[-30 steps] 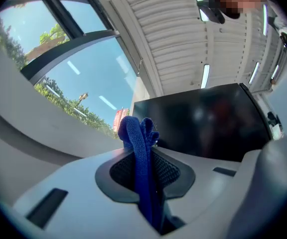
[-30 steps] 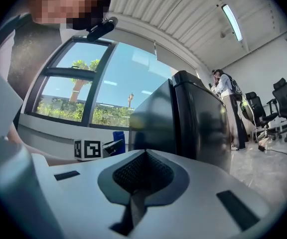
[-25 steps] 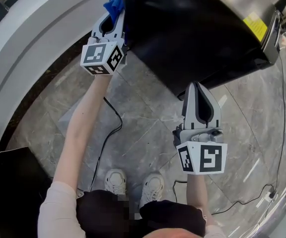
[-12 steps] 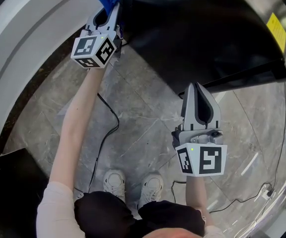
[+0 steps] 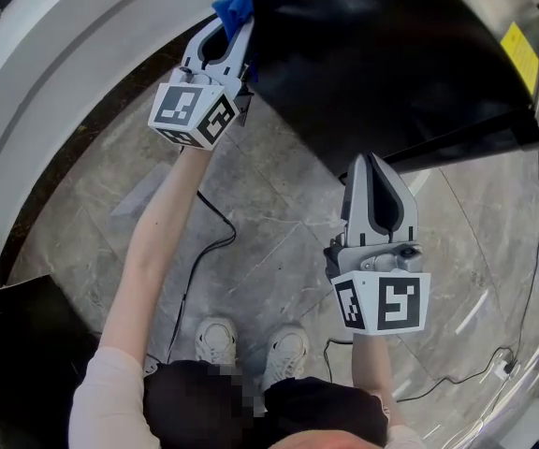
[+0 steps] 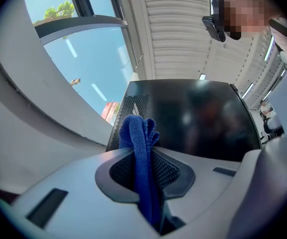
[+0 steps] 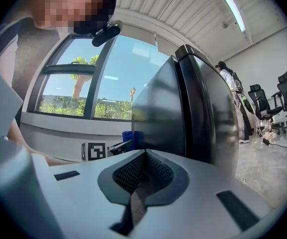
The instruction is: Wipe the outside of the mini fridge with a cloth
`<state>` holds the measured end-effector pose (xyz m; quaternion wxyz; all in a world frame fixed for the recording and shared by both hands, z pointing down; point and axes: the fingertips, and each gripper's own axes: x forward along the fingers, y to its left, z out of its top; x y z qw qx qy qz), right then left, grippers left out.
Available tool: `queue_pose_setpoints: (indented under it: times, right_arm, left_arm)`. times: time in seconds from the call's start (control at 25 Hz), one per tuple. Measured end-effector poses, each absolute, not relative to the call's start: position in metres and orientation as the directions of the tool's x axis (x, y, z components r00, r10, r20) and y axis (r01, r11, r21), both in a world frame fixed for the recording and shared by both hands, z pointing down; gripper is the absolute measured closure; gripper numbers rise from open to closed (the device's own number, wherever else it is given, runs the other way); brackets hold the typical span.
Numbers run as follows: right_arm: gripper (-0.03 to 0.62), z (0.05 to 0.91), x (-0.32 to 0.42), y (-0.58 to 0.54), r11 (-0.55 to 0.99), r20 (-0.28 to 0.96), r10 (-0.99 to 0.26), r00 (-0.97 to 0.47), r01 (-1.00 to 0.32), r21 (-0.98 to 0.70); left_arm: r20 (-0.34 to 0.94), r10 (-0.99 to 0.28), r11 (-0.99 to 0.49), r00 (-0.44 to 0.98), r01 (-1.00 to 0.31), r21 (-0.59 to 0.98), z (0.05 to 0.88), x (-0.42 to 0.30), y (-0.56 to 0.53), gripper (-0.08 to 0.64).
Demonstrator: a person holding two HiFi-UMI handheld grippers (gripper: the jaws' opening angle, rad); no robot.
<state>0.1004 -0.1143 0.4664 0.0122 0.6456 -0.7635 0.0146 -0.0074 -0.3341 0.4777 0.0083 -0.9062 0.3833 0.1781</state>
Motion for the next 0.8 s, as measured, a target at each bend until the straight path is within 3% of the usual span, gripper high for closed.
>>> queue_pose_setpoints:
  times: [0.4, 0.6, 0.8]
  right_arm:
    - [0.58, 0.452, 0.103, -0.103, 0.167, 0.002, -0.986, -0.168, -0.986, -0.026]
    - [0.58, 0.445, 0.104, -0.098, 0.168, -0.013, -0.986, -0.168, -0.985, -0.028]
    - [0.58, 0.443, 0.106, -0.091, 0.168, -0.014, -0.986, -0.168, -0.986, -0.007]
  left_arm:
    - [-0.342, -0.621, -0.768, 0.705, -0.634, 0.088, 0.468, 0.031, -0.272, 0.5]
    - [-0.31, -0.523, -0.831, 0.794, -0.555, -0.02, 0.47, 0.066, -0.22, 0.5]
    - [-0.314, -0.468, -0.875, 0.826, -0.483, 0.034, 0.468, 0.093, -0.179, 0.5]
